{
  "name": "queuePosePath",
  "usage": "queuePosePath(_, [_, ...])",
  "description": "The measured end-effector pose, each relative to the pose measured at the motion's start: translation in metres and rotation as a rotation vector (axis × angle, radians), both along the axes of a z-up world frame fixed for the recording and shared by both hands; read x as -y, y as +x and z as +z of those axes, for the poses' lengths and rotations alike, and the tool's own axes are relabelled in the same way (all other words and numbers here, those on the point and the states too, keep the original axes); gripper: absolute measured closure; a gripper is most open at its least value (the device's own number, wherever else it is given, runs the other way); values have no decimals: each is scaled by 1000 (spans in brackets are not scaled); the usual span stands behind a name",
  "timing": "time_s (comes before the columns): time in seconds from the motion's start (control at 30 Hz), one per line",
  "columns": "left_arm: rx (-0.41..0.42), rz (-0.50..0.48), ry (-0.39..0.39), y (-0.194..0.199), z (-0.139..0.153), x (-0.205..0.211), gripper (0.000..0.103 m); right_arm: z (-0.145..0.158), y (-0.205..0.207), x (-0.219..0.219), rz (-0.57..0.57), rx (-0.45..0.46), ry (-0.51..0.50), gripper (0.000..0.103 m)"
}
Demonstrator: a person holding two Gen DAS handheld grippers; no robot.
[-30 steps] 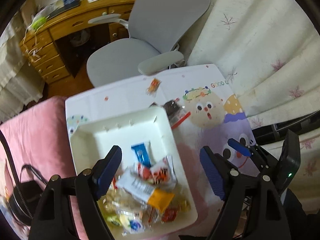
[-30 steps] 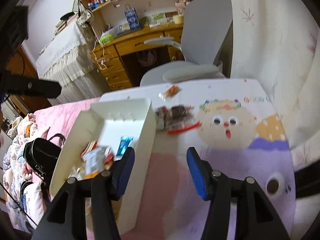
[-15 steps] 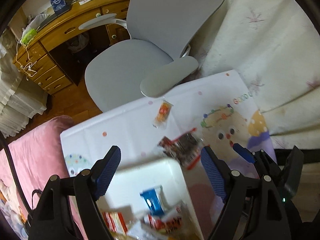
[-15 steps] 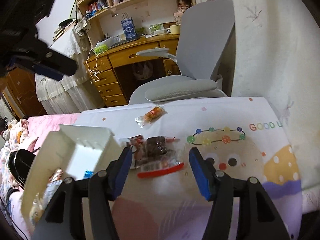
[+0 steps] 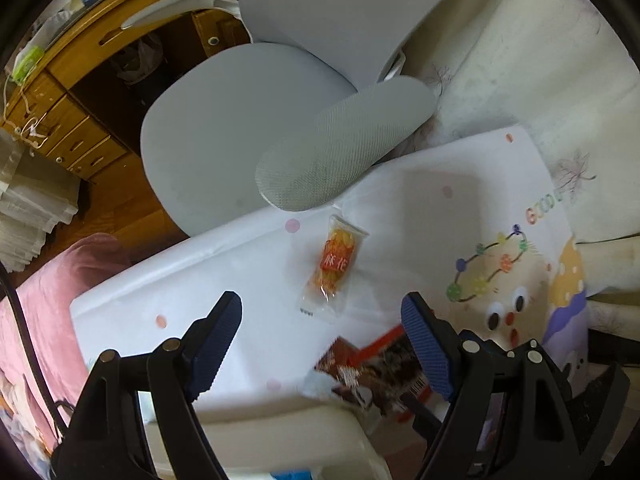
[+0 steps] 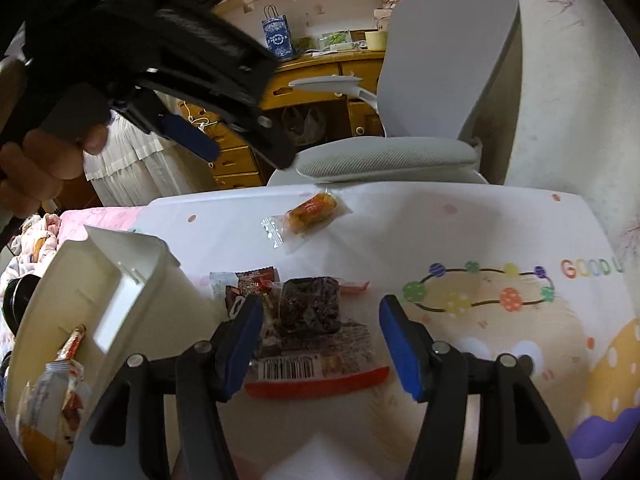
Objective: Organize snacks
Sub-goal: 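Move the left tool to the orange candy while the right tool reaches the chocolate bar, then grasp the orange candy with the left tool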
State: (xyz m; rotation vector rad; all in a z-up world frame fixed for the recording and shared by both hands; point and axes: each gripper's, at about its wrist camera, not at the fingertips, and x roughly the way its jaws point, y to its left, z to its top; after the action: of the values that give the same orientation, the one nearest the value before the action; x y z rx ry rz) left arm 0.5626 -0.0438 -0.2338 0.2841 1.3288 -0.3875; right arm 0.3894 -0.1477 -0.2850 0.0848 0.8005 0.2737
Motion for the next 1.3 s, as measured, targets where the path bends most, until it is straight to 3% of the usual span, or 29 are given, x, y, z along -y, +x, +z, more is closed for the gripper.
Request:
queuePosePath(0.3, [-31,-8,-19,16,-38,6,22,-15,9,-17,19,9,-53,41])
queuePosePath(0.47, [-23,-11,-45,20,-45,13,24,-18,11,-16,1,-3,-51,36])
queuePosePath(0.8, [-49,-31,-38,24,-54,20,51,-24,16,-10,-38,-49,-31,32])
queuePosePath(0.97, [-64,-28,-48,26,-58,18,74,-23,15,-12,-41,-49,-45,33])
queuePosePath(1.03, [-64,-29,-44,26,-60,18,80,-23,15,-12,-44,-47,-61,39])
queuePosePath(1.3, [-62,-50,-8,26,-63,26,83,-19,15,-16,17,-80,-123,45])
